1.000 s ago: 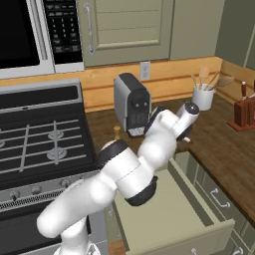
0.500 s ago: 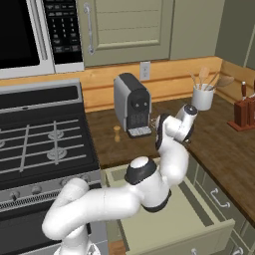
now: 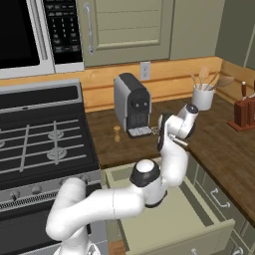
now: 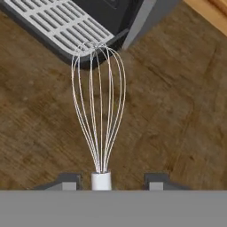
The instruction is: Pick the whisk from the drawer and place it on the counter.
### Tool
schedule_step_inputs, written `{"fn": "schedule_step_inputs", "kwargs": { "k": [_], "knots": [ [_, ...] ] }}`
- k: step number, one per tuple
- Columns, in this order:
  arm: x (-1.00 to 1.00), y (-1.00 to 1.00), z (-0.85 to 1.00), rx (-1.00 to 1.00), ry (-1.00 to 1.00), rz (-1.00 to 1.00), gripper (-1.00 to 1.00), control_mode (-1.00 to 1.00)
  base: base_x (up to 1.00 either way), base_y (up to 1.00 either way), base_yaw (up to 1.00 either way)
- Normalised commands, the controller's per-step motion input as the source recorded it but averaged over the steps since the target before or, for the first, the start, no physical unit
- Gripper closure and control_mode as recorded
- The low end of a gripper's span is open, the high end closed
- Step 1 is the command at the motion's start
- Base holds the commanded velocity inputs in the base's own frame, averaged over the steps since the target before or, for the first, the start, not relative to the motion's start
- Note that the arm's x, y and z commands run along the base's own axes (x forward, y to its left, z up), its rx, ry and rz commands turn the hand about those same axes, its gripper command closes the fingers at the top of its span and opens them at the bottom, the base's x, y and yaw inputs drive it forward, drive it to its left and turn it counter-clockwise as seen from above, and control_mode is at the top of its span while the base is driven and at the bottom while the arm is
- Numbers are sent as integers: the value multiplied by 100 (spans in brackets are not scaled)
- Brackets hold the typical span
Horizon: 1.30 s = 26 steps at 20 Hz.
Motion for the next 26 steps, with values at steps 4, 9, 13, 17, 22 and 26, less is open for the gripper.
{"fn": "schedule_step_inputs", "kwargs": {
  "k": [4,9,13,17,22,26],
  "knots": [
    [-47,0,3,0,-22,0,-100,-100,0,0,0],
    [-100,17,18,0,-47,1,-100,-100,0,0,0],
    [-100,95,19,0,-26,2,-100,-100,0,0,0],
    [-89,100,32,-2,-2,15,-100,-100,0,0,0],
    [-64,100,61,-14,1,7,-100,-100,0,0,0],
    [-80,100,96,-42,0,3,-100,-100,0,0,0]
  ]
}}
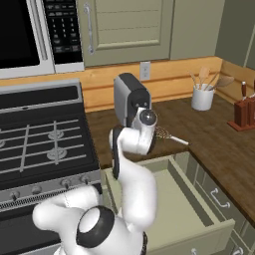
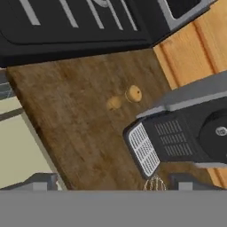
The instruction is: Pick the whisk from the drawer and place it on the counter.
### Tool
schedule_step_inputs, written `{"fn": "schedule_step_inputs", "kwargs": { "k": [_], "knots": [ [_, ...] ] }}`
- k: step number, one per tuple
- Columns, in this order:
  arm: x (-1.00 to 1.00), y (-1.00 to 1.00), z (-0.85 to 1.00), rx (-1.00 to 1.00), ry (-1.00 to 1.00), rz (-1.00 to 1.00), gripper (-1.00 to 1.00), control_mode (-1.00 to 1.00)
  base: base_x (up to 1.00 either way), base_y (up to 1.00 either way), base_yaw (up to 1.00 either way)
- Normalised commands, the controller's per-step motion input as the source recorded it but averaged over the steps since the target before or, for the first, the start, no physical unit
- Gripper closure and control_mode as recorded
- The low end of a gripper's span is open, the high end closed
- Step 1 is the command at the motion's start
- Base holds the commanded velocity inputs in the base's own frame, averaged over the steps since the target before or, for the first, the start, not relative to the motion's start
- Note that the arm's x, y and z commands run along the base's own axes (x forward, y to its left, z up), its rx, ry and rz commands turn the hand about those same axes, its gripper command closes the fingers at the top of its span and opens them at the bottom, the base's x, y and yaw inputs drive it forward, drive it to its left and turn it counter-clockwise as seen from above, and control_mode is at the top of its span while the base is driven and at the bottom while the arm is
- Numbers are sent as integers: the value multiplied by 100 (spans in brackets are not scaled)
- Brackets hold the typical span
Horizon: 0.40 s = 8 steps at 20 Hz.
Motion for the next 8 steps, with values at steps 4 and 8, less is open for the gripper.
{"fn": "schedule_step_inputs", "kwargs": {
  "k": [4,8],
  "knots": [
    [-83,100,97,-45,1,3,-100,-100,0,0,0],
    [-68,100,53,-40,12,8,-100,-100,0,0,0]
  ]
}}
